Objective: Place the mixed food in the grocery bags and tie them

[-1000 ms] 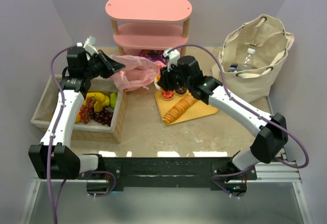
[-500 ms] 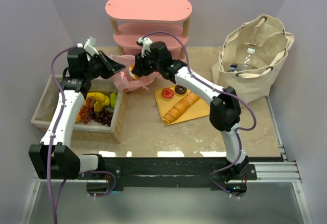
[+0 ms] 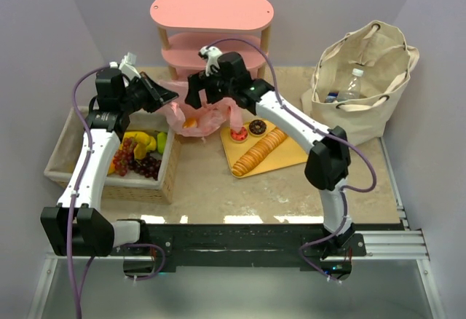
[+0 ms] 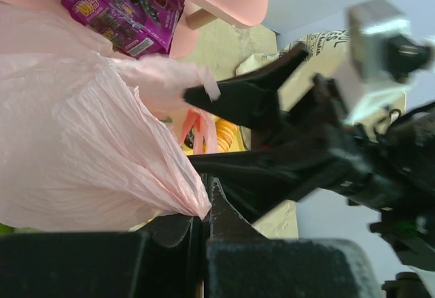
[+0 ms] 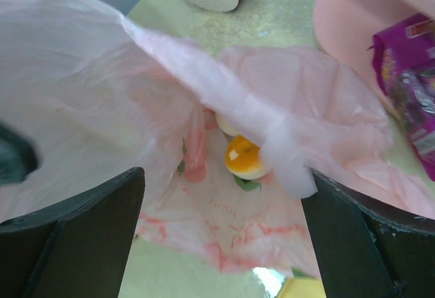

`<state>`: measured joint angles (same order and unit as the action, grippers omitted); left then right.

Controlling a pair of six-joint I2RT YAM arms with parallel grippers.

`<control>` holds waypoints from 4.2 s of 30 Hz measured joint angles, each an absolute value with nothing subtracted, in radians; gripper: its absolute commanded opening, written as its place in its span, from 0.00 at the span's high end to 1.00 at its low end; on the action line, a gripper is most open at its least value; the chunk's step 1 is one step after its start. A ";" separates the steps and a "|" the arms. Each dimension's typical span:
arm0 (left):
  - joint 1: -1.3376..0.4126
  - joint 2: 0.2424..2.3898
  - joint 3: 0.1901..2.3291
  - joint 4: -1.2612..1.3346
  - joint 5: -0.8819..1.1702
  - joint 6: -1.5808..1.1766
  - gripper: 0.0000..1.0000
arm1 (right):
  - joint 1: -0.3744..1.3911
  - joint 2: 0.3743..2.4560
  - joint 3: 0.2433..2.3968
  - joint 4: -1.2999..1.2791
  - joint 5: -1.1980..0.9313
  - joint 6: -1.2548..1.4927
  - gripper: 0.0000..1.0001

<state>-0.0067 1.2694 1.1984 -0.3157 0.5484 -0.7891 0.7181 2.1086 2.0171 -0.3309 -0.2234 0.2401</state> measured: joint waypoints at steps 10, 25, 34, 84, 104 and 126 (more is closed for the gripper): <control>-0.007 1.272 1.200 -0.328 0.533 -0.759 1.00 | 0.532 1.963 1.910 -0.382 -0.191 0.160 0.01; -0.007 1.279 1.212 -0.376 0.465 -0.713 1.00 | 0.534 1.993 1.625 -0.469 -0.288 0.106 0.54; -0.007 1.319 1.339 -0.500 0.358 -0.615 0.57 | 0.522 1.942 1.671 -0.550 -0.249 0.060 1.00; 0.289 1.455 1.148 -0.785 -0.021 -0.329 0.46 | 0.523 1.786 1.848 -0.737 -0.042 0.142 1.00; 0.294 1.577 1.091 -0.591 0.107 -0.301 0.96 | 0.523 1.785 1.855 -0.736 -0.037 0.167 1.00; 0.289 1.093 1.134 -0.456 0.198 -0.301 1.00 | 0.523 1.800 1.921 -0.740 -0.039 0.170 1.00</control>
<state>0.2890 1.0931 1.1343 -0.4561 0.1978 -0.3012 0.5232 1.7996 1.9213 -0.7399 -0.0395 0.1703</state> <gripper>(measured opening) 0.050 0.011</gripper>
